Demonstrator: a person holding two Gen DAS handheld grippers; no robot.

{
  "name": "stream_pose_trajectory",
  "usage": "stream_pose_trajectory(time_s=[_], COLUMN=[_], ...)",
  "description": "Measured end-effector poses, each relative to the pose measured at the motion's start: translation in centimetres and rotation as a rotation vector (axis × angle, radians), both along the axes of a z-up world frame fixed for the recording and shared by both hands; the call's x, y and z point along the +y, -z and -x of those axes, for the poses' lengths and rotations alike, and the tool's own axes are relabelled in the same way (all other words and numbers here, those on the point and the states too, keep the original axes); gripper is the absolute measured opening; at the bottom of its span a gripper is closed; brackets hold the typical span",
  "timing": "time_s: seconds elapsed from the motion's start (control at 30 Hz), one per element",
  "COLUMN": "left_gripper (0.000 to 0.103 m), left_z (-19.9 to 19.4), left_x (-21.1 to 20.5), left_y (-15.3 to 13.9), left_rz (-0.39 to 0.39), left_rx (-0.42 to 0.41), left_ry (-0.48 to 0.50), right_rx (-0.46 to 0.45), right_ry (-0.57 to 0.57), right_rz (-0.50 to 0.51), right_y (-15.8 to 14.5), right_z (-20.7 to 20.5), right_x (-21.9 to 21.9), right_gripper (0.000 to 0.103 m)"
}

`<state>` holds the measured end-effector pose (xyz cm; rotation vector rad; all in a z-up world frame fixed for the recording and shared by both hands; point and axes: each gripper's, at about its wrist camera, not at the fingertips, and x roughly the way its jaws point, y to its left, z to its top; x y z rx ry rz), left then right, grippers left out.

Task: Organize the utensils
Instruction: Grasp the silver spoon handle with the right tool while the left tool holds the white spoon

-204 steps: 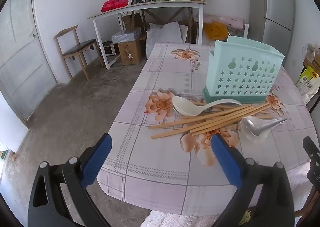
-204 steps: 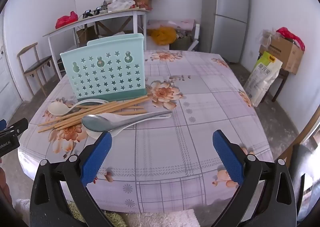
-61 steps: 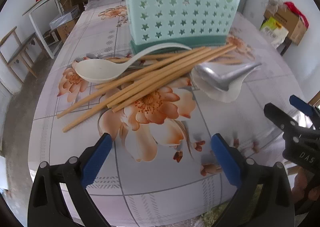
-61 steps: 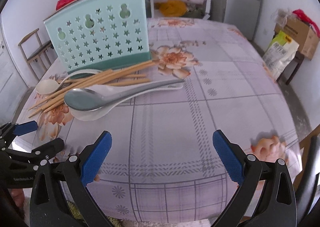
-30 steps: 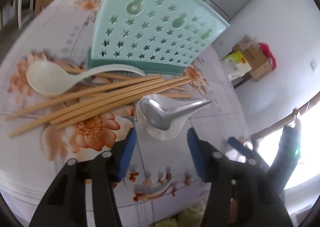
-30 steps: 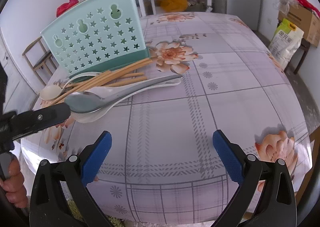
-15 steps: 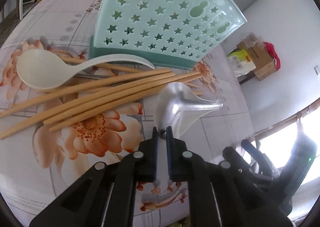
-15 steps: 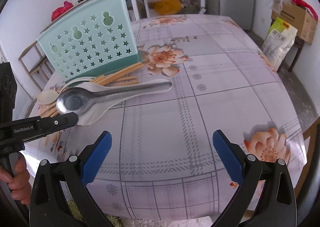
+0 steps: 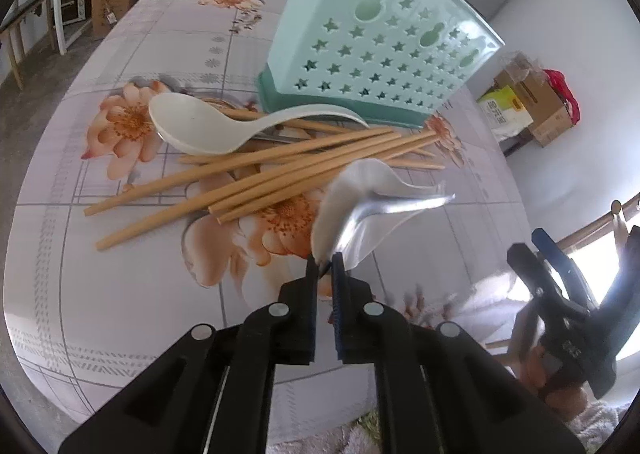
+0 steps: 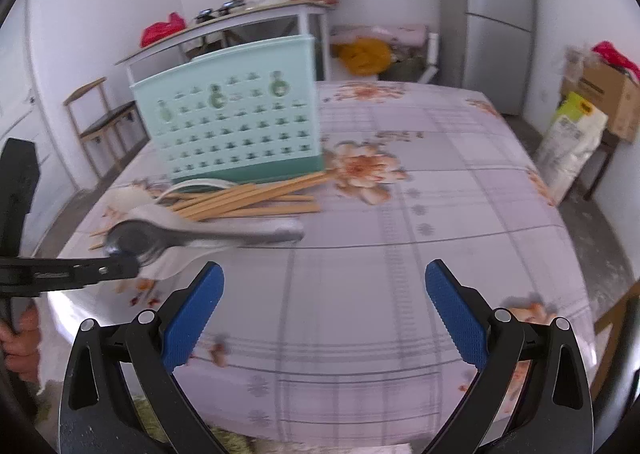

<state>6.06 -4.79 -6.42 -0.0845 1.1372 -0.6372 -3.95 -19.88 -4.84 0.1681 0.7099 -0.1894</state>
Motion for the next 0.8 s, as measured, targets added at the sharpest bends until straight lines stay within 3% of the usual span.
stream_pose_trajectory(time_s=[0.23,0.33,0.5,0.67,0.8], left_gripper=[0.013,0.013,0.013,0.01,0.007], left_z=[-0.3,-0.2,-0.6,-0.7,-0.8], left_x=[0.1,0.2,0.6,1.3,1.3], left_y=[0.5,0.6,0.8,0.9,0.8], left_rz=[0.001,0.008,0.053,0.078,0.078], left_rx=[-0.058,-0.084,-0.081,-0.08,-0.079], left_ry=[-0.031,-0.036,-0.066,-0.076,-0.066], right_rx=[0.018,0.034,0.066,0.067,0.083], right_ry=[-0.06,-0.086,-0.14,-0.214,-0.297], right_rz=[0.015,0.024,0.049,0.154,0.224], right_y=[-0.3,-0.3,-0.1,0.2,0.7], right_z=[-0.6,-0.9,-1.8,-3.0,-4.3], right_x=[1.9,2.3,3.2,4.2,4.9], right_gripper=[0.094,0.086,0.062,0.051,0.049])
